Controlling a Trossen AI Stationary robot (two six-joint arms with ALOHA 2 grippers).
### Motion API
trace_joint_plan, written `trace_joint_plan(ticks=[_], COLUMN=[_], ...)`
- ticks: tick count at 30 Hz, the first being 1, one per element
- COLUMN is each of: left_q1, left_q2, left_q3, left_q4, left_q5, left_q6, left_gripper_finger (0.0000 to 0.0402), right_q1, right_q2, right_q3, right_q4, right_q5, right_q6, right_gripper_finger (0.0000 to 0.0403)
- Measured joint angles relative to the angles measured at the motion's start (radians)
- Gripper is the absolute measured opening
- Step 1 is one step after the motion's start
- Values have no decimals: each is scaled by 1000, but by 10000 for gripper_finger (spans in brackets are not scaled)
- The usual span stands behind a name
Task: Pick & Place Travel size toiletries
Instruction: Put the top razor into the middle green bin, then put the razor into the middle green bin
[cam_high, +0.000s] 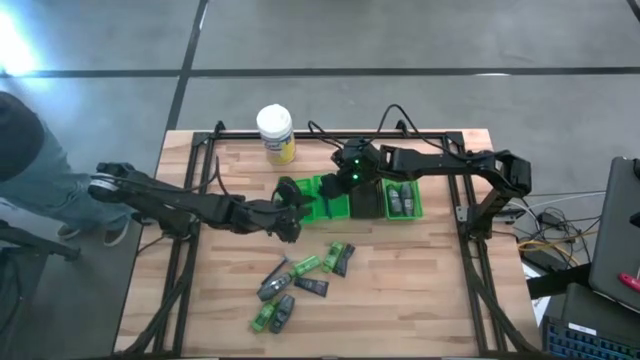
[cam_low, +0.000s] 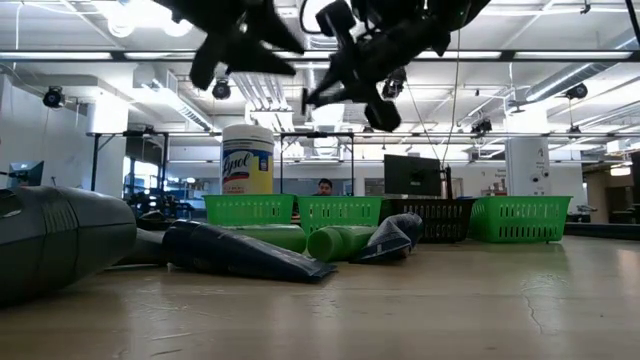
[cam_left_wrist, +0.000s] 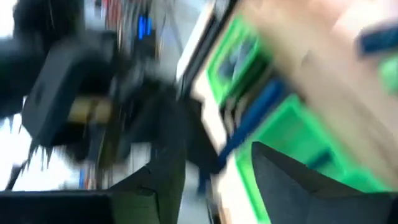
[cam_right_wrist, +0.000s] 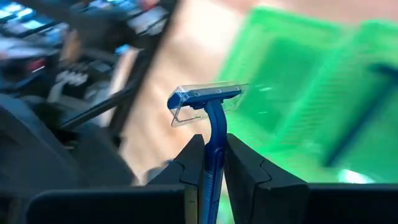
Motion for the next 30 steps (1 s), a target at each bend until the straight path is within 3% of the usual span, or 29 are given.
trace_joint_plan(ticks=[3, 5, 8, 11, 16, 28, 30], left_q1=[-1, -1, -6, -6, -5, -7, -6], left_q2=[-4, -9, -18, -23, -23, -23, -23], left_q3=[0, 0, 0, 0, -12, -52, -61], left_q4=[-133, -262, -432, -547, -580, -695, -690], left_q5=[-141, -167, -130, -27, 160, 249, 316], left_q6=[-205, -387, -696, -922, -1020, -1197, -1226], left_gripper_finger=[200, 201, 199, 194, 193, 192, 193], right_q1=[-4, -10, -22, -29, -27, -31, -32], right_q2=[0, 8, 42, 92, 172, 169, 154], right_q3=[-7, -20, -34, -35, -36, -32, -32], right_q4=[-92, -125, -127, -120, -108, -102, -107], right_q5=[125, 180, 187, 193, 232, 269, 242], right_q6=[0, 2, 18, 27, 31, 21, -11], right_gripper_finger=[34, 35, 42, 55, 66, 36, 37])
